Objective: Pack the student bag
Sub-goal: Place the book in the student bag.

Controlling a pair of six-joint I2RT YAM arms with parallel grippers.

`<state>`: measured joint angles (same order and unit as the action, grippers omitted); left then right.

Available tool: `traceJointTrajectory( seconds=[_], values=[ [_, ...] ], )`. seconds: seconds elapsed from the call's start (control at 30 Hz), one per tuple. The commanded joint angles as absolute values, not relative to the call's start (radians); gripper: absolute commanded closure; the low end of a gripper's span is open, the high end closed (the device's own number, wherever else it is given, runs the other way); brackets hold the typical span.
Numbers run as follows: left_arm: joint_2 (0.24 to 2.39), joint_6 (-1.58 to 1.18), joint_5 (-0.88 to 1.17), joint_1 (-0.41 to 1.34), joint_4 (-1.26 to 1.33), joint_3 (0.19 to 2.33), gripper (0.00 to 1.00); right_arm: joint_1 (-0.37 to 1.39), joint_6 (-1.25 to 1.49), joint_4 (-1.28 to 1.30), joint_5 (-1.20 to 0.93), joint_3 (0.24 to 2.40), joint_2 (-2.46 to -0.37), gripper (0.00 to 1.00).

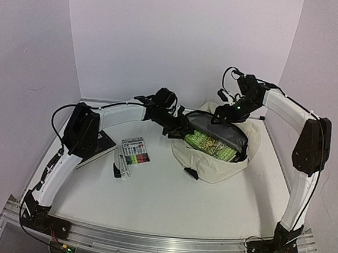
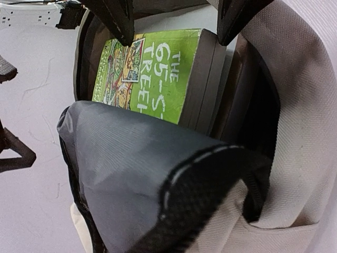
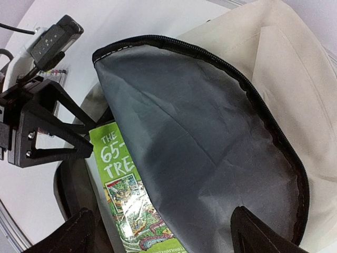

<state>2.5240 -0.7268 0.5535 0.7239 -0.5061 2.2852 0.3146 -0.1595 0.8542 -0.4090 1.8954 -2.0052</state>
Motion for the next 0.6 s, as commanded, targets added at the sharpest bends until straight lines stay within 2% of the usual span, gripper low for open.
traceJointTrajectory(
  seconds=[0.0,0.03,0.17,0.33,0.57],
  values=[
    [2.451,-0.666,0.584,0.743,-0.478,2.285,0.45,0.311,-0.147,0.866,-0.421,1.906,-1.967,0.12],
    [2.426,-0.664,0.56,0.742,-0.476,2.258,0.42,0.311,-0.147,0.867,-0.427,1.908,-1.967,0.12],
    [2.292,-0.731,0.45,0.686,-0.519,2.127,0.2,0.319,-0.144,0.866,-0.462,1.917,-1.953,0.11],
    [2.075,-0.784,0.311,0.54,-0.641,1.882,0.07,0.372,-0.178,0.859,-0.462,1.913,-1.902,0.05],
    [1.918,-0.773,0.187,0.364,-0.849,1.656,0.0,0.523,-0.218,0.799,-0.429,1.866,-1.843,0.02]
  ],
)
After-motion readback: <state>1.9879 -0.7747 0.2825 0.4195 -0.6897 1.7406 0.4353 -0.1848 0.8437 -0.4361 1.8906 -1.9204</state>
